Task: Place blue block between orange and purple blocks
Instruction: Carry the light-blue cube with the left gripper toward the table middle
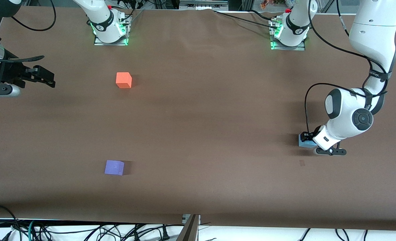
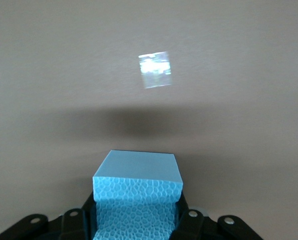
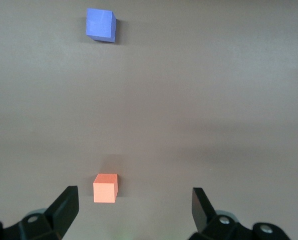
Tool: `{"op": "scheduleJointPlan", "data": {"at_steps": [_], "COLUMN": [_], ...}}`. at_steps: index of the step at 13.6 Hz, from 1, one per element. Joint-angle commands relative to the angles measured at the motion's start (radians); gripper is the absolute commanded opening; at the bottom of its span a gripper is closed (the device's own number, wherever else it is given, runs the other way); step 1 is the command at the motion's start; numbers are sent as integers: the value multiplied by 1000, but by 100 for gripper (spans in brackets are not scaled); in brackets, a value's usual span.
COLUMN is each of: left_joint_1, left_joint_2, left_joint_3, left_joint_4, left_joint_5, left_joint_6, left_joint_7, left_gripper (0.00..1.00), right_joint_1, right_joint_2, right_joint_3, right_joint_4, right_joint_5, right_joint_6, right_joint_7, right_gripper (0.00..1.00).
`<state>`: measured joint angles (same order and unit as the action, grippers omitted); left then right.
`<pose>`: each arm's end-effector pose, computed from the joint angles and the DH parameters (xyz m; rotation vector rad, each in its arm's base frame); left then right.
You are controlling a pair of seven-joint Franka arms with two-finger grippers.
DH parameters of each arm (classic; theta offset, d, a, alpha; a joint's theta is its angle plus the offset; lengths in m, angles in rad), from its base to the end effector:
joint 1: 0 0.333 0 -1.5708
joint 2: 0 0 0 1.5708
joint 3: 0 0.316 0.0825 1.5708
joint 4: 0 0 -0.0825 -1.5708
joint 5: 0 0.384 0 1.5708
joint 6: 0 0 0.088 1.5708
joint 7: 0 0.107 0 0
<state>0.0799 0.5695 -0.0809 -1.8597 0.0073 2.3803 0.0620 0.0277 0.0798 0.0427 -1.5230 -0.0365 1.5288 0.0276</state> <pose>0.6362 0.0021 0.2078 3.0992 -0.0879 -0.0711 0.5726 0.0354 0.5985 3.1022 0.0661 -0.1121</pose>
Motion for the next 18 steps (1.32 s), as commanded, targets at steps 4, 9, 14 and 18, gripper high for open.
{"op": "scheduleJointPlan", "data": {"at_steps": [4, 9, 14, 18], "left_joint_1": [-49, -410, -754, -865], "left_joint_2": [-1, 208, 337, 415], "left_joint_3": [-210, -198, 14, 142], "left_joint_4": [166, 489, 649, 714], "left_joint_5": [-53, -78, -76, -76], "left_joint_6": [-124, -93, 19, 25], "left_joint_7": [-155, -595, -861, -935], "left_gripper": [0, 0, 0, 0], "right_joint_1": [-5, -5, -8, -12], "right_joint_2": [-3, -3, -3, 9], "right_joint_3": [0, 0, -1, -6], "right_joint_4": [9, 9, 9, 32], "right_joint_5": [20, 18, 20, 20], "right_joint_6": [1, 1, 1, 1], "right_joint_7": [0, -2, 0, -14], "right_gripper": [100, 100, 100, 100]}}
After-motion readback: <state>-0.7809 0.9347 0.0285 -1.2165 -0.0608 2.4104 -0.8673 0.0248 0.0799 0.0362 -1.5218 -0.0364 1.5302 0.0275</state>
